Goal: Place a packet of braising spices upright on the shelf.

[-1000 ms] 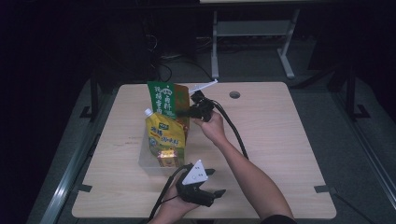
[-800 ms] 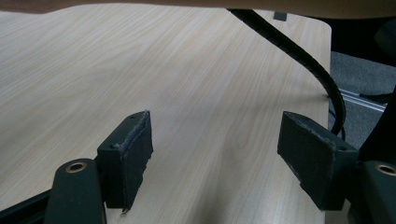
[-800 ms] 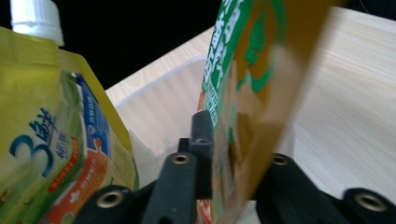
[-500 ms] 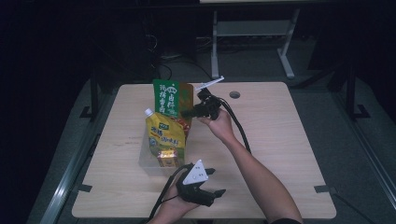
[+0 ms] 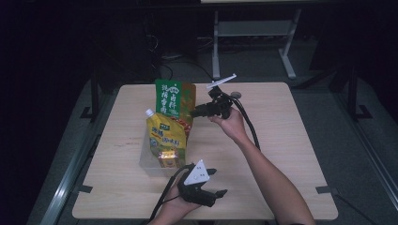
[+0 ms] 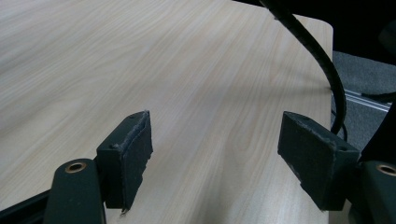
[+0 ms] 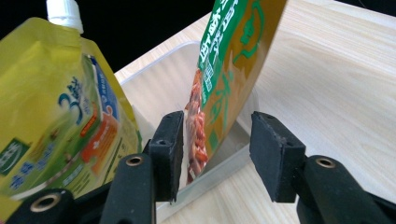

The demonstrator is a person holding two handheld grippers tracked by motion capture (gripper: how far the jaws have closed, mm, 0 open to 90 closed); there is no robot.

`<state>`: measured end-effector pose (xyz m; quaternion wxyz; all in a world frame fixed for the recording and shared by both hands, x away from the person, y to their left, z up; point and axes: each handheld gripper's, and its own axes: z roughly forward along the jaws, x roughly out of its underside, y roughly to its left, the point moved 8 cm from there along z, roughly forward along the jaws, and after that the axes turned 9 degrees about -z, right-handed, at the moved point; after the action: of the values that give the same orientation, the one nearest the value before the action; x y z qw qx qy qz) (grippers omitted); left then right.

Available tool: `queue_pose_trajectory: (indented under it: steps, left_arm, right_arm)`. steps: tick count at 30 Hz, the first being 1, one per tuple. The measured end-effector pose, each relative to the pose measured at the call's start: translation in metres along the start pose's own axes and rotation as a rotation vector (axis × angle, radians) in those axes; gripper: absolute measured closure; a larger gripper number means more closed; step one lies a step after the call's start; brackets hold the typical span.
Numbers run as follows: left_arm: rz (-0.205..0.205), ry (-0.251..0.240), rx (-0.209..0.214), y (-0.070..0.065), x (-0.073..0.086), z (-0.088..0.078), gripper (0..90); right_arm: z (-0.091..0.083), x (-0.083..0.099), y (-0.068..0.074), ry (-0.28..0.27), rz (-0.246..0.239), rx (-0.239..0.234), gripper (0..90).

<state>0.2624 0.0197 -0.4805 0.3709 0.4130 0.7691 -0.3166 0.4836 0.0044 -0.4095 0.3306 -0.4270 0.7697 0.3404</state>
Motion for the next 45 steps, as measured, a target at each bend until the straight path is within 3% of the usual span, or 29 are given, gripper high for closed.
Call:
queue_pose_trajectory:
  steps: [28,45]
  left_arm:
    - [-0.009,-0.003,-0.007,0.001,0.0,-0.002,25.2]
    - [-0.009,0.002,-0.011,0.002,0.0,-0.001,25.1]
  right_arm:
    - [-0.052,0.022,0.003,-0.01,0.023,0.011,45.7]
    - [-0.095,0.076,0.01,-0.019,0.082,0.031,43.7]
